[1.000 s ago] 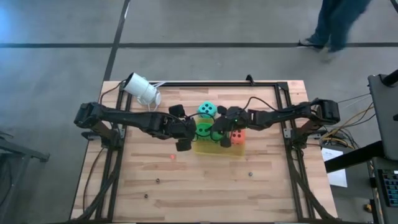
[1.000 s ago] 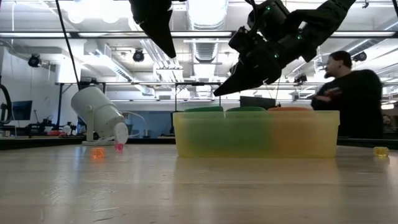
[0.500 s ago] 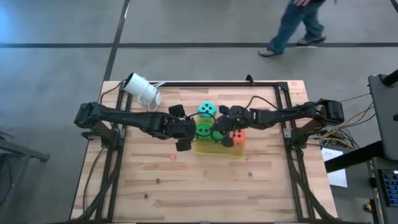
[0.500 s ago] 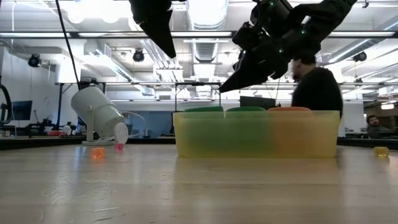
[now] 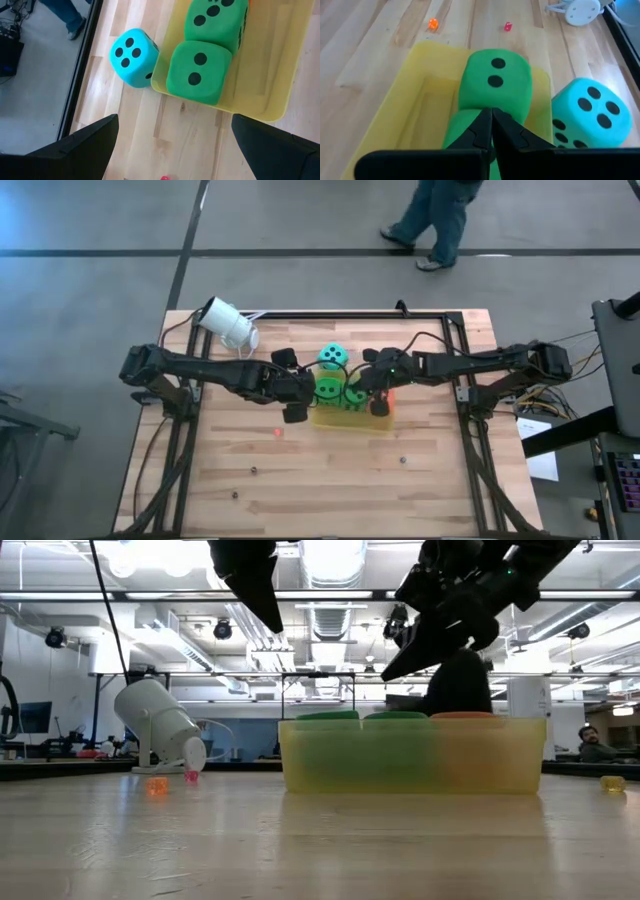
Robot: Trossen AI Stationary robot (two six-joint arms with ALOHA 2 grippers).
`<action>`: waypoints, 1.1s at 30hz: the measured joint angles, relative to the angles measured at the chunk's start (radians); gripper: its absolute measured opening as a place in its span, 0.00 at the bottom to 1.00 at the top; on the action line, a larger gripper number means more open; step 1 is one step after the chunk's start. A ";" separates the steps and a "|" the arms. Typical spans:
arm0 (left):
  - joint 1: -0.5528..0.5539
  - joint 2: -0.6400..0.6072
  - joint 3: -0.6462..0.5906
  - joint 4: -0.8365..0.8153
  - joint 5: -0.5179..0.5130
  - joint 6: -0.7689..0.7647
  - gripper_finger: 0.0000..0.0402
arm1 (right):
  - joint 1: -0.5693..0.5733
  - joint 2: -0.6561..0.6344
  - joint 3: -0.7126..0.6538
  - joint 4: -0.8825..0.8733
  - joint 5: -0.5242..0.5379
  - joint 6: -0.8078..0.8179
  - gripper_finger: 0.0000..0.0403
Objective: Pick & Place Dice
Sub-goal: Put the big light blue dice into the yellow bin
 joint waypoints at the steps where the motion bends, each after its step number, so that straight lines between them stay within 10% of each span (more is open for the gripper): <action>1: 0.000 0.000 0.000 0.000 0.000 0.000 0.97 | 0.001 -0.009 -0.006 -0.004 0.000 0.001 0.02; 33: 0.001 0.000 0.000 -0.006 0.000 0.000 0.97 | 0.001 -0.366 -0.197 -0.015 0.001 0.009 0.02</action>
